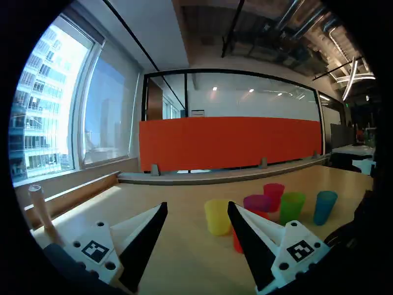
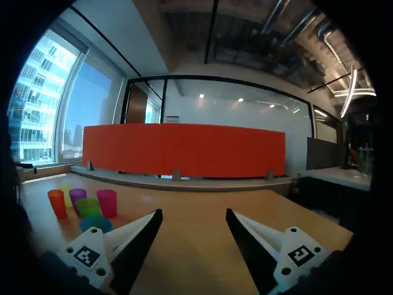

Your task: Pour water

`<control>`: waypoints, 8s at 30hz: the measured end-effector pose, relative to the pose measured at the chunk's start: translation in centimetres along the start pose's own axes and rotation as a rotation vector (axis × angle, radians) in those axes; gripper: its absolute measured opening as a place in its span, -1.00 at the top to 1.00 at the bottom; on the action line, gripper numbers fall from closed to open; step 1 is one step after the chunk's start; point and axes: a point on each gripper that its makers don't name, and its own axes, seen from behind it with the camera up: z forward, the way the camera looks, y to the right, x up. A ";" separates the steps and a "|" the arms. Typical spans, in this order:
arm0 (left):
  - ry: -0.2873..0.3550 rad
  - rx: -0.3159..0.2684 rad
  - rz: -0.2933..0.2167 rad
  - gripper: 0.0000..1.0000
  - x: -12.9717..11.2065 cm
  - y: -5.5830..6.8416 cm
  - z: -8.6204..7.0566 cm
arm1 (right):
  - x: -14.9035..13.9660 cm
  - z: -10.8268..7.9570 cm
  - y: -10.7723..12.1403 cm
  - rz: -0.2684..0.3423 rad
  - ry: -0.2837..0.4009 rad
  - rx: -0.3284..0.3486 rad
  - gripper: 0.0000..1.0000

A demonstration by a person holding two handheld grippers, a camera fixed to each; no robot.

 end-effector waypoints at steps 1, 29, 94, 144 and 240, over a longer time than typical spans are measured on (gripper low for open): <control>-0.001 -0.003 -0.004 -0.81 0.5 0.0 0.1 | 0.2 0.1 0.0 0.001 -0.001 0.001 -1.00; 0.059 -0.104 -0.009 -0.81 18.0 -1.5 2.5 | 13.9 1.4 -3.0 0.004 -0.038 0.150 -1.00; -0.136 -0.660 0.054 -0.81 13.3 8.2 -0.5 | 13.6 -3.7 -13.8 -0.126 -0.157 0.713 -1.00; -0.327 -0.738 0.089 -0.82 0.9 12.3 1.3 | 0.9 -2.3 -14.6 -0.155 -0.371 0.772 -1.00; -0.430 -0.747 0.170 -0.82 -3.0 17.2 4.0 | 4.0 -0.2 -15.8 -0.226 -0.283 0.798 -0.81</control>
